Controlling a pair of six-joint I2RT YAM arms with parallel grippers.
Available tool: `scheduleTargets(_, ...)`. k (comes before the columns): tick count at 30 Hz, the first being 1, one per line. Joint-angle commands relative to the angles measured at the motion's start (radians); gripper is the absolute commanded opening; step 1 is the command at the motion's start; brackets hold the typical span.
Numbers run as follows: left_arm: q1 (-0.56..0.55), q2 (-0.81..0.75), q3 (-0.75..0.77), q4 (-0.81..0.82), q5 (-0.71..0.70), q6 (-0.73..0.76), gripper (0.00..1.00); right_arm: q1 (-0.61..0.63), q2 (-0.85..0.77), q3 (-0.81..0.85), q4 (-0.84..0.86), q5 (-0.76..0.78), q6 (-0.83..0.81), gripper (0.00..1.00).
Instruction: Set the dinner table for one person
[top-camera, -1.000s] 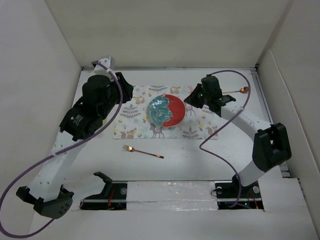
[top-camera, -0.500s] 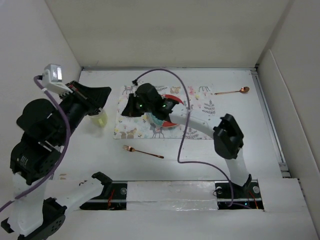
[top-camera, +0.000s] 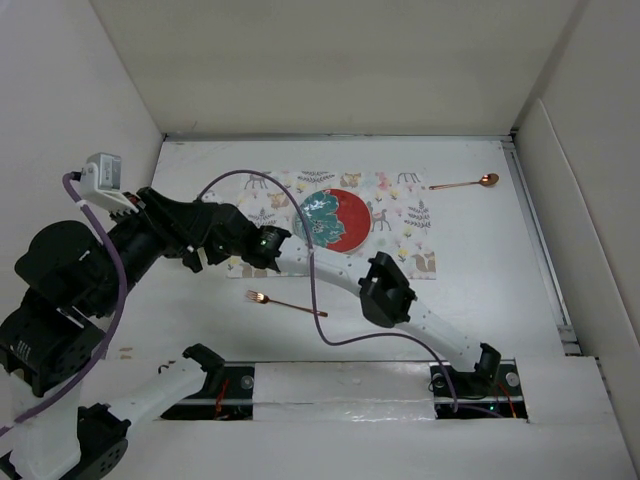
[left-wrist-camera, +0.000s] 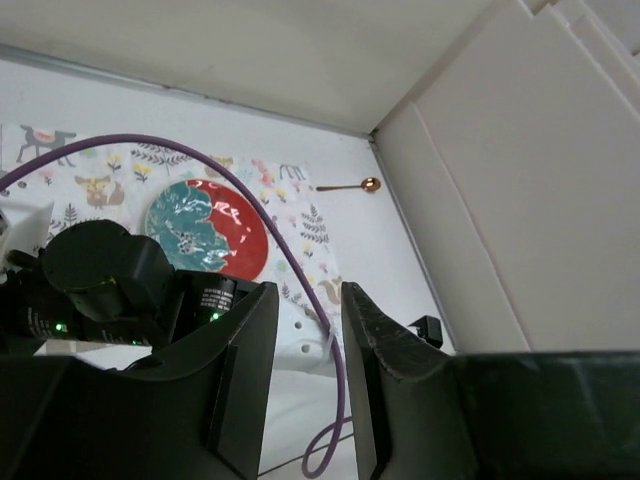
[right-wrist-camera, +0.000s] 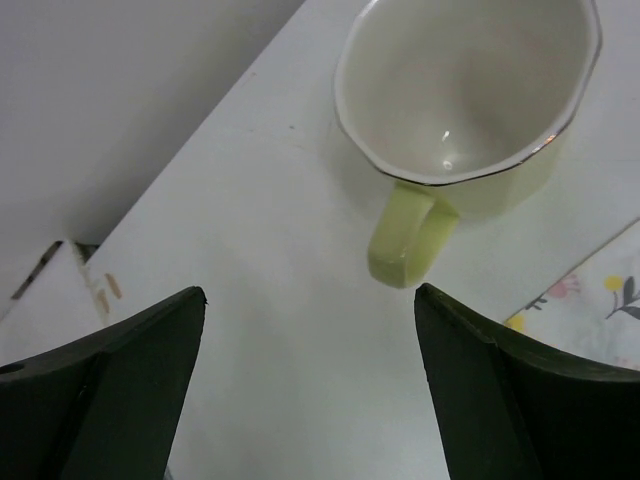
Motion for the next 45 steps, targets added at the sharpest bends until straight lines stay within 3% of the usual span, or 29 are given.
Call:
scheduleTargets(1,0.003,-0.007,-0.019,-0.008,0.031,0.047,0.29,-0.008,0.033,0.065,0.019,0.117,-0.07,0.9)
scheduleTargets(6,0.003,-0.018,-0.04,-0.025,0.028,0.07,0.29,0.001,0.095,0.113,0.097,0.217,-0.104,0.89)
scheduleTargets(15,0.003,-0.033,-0.045,-0.069,0.028,0.078,0.29,0.001,0.155,0.133,0.264,0.315,-0.096,0.74)
scheduleTargets(18,0.003,-0.044,-0.044,-0.083,0.011,0.078,0.29,0.001,0.156,0.135,0.298,0.357,-0.098,0.64)
scheduleTargets(20,0.003,-0.056,-0.044,-0.088,0.005,0.072,0.29,0.001,0.15,0.133,0.3,0.375,-0.11,0.48)
scheduleTargets(21,0.003,-0.056,-0.047,-0.088,0.005,0.072,0.29,0.001,0.15,0.133,0.3,0.375,-0.11,0.48)
scheduleTargets(22,0.003,-0.061,-0.05,-0.086,0.002,0.064,0.29,0.001,0.141,0.124,0.3,0.375,-0.109,0.34)
scheduleTargets(23,0.003,-0.064,-0.054,-0.086,-0.002,0.061,0.28,0.01,0.129,0.086,0.33,0.374,-0.11,0.28)
scheduleTargets(25,0.003,-0.073,-0.064,-0.086,-0.01,0.057,0.28,0.01,0.074,0.035,0.389,0.377,-0.107,0.13)
scheduleTargets(28,0.003,-0.073,-0.048,-0.088,-0.036,0.06,0.28,0.019,0.0,0.015,0.41,0.406,-0.092,0.0)
scheduleTargets(36,0.003,-0.057,-0.091,0.021,-0.03,0.064,0.28,-0.016,-0.382,-0.261,0.574,0.499,-0.067,0.0)
scheduleTargets(39,0.003,-0.06,-0.152,0.094,0.0,0.051,0.28,-0.074,-0.567,-0.536,0.593,0.516,-0.075,0.0)
scheduleTargets(45,0.003,-0.055,-0.313,0.301,0.129,0.006,0.29,-0.246,-0.905,-0.933,0.546,0.558,-0.034,0.0)
